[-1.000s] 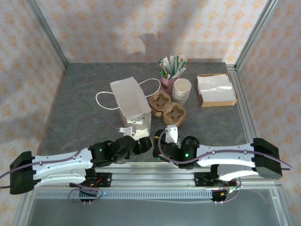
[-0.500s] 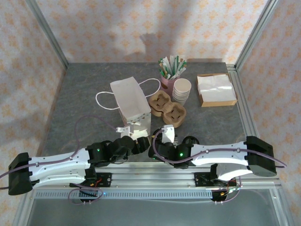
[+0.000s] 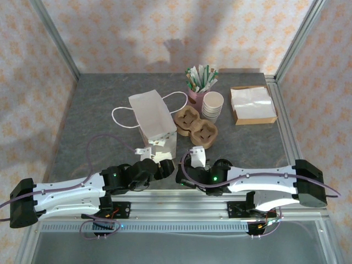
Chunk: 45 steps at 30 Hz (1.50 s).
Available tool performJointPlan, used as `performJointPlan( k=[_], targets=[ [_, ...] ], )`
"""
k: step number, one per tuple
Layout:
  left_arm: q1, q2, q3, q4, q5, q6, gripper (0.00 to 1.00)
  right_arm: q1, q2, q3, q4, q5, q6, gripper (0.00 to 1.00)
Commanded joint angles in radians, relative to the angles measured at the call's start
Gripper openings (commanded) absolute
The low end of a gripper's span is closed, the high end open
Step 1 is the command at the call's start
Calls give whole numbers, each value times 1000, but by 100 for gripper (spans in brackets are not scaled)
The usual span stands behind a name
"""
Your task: Pack the takeout coffee
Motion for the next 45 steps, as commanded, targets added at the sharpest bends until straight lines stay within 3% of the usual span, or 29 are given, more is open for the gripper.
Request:
performJointPlan(
  k=[1, 11, 33, 45],
  targets=[
    [-12, -7, 24, -35, -41, -5, 73, -6, 54, -3, -126, -151, 20, 77],
    [-12, -27, 18, -55, -50, -14, 73, -79, 45, 27, -130, -190, -1, 75],
    [-13, -33, 10, -63, -49, -21, 73, -90, 79, 174, -239, -181, -44, 80],
    [-13, -34, 8, -61, -51, -21, 73, -113, 125, 223, -300, -190, -61, 70]
  ],
)
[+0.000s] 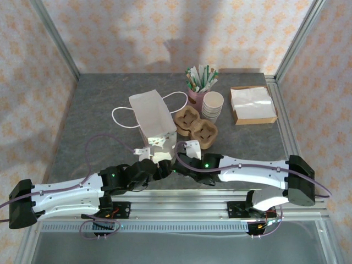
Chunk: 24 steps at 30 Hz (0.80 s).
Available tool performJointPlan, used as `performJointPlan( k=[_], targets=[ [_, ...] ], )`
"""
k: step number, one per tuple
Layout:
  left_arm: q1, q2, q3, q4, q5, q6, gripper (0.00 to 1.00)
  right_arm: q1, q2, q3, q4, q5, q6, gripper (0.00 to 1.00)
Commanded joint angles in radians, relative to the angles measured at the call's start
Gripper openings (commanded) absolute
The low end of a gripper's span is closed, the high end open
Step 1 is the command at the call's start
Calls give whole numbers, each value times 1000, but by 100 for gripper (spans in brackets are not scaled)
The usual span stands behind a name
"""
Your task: Pack the takeout coffee
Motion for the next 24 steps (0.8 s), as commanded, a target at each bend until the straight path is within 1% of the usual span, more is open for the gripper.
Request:
performJointPlan(
  k=[1, 7, 13, 19, 24],
  targets=[
    [-13, -14, 10, -28, -47, -18, 73, -13, 19, 32, -104, -14, -20, 70],
    [-13, -21, 24, -47, -50, -9, 72, -45, -2, 47, -176, -69, -33, 70],
    [-14, -26, 21, -45, -51, -7, 73, -78, -26, 32, -194, -149, -42, 70],
    [-13, -26, 13, -42, -51, -12, 72, -82, 46, 27, -232, -168, -37, 70],
    [-13, -27, 11, -43, -49, -12, 72, -81, 145, 11, -290, -186, -30, 70]
  ],
)
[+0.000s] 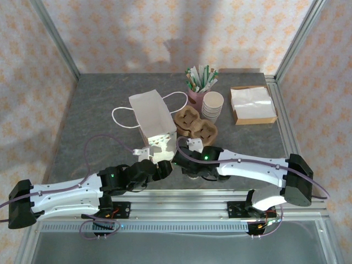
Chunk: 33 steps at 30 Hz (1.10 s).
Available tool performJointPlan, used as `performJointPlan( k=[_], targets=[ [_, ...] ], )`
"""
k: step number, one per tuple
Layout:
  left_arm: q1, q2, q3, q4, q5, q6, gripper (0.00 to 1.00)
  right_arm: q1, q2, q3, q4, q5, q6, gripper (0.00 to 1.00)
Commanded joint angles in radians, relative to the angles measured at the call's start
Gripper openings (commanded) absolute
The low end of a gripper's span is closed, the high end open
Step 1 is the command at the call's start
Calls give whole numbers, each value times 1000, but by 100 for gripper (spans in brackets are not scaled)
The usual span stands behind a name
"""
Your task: Pack the takeout coffee
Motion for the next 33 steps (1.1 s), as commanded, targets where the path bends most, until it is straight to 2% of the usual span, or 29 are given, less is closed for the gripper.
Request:
performJointPlan(
  k=[1, 10, 18, 21, 33],
  targets=[
    [-7, -13, 10, -21, -43, -12, 72, -7, 119, -60, -144, -66, 1, 70],
    [-7, -8, 2, -11, -43, -18, 72, -6, 168, -81, -131, -70, 12, 69],
    [-9, -4, 3, -7, -40, -18, 72, -5, 56, -46, -68, -34, 56, 74],
    [-8, 8, 1, 5, -31, -18, 73, -6, 52, -6, -96, 4, 71, 76],
    [-19, 75, 16, 51, -8, -16, 72, -6, 13, 48, -95, 19, 85, 82]
  ],
)
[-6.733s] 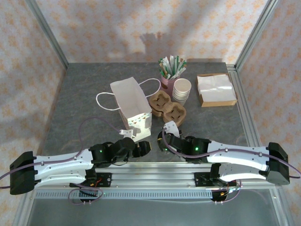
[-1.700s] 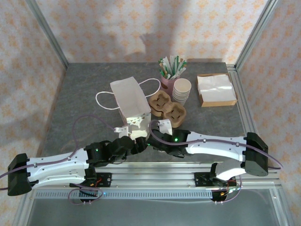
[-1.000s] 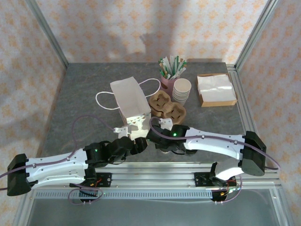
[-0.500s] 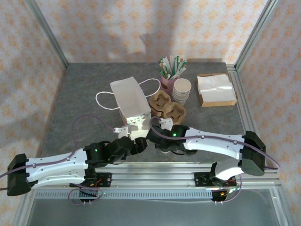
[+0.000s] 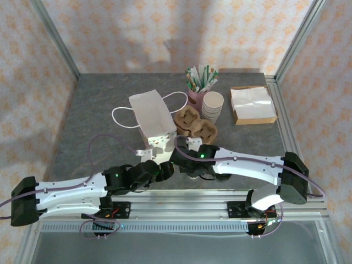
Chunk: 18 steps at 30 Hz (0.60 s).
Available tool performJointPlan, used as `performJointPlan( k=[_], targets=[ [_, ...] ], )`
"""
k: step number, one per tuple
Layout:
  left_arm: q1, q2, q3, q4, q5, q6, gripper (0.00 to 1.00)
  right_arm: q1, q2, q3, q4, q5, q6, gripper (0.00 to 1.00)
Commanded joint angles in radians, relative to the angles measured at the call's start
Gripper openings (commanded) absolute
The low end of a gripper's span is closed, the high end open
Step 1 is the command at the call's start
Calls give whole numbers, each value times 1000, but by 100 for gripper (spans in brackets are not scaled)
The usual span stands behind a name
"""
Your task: Pack the takeout coffee
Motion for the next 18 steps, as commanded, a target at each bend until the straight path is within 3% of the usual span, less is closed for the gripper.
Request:
performJointPlan(
  k=[1, 18],
  targets=[
    [-7, 16, 19, 26, -15, -15, 72, -6, -19, 8, -52, 7, 18, 83],
    [-10, 32, 50, 27, -16, 4, 67, -7, -100, 41, -59, 29, 6, 81]
  ],
)
